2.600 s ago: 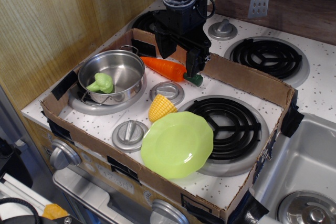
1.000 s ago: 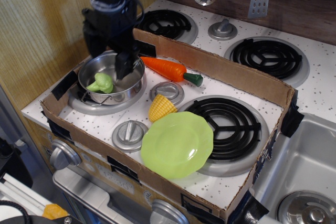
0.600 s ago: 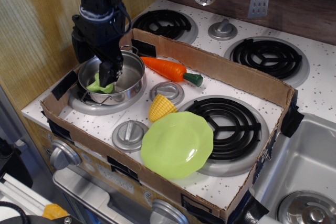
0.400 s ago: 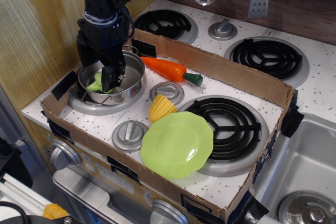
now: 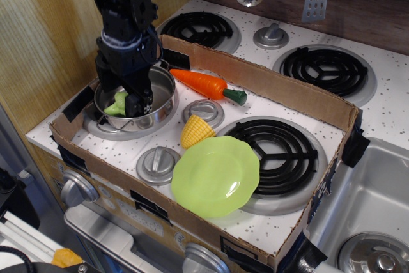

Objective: Take broccoli out of pan

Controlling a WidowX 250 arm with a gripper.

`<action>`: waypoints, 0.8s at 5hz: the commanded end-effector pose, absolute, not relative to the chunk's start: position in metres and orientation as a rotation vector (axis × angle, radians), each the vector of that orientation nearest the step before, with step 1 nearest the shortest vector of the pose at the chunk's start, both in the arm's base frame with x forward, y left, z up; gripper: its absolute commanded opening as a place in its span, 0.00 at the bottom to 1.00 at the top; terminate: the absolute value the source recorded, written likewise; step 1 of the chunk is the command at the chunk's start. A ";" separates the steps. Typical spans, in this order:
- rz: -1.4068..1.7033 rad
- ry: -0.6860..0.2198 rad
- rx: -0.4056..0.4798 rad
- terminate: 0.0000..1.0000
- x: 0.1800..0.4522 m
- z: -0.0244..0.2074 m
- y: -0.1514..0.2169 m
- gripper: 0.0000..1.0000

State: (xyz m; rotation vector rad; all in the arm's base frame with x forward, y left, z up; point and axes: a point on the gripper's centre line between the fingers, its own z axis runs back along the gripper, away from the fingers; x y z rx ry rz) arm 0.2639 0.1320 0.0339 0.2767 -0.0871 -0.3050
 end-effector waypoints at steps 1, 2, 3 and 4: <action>-0.287 -0.122 0.255 0.00 0.263 0.032 0.137 1.00; -0.298 -0.121 0.246 0.00 0.266 0.030 0.138 0.00; -0.304 -0.119 0.249 0.00 0.270 0.035 0.137 0.00; -0.297 -0.108 0.240 0.00 0.276 0.049 0.133 0.00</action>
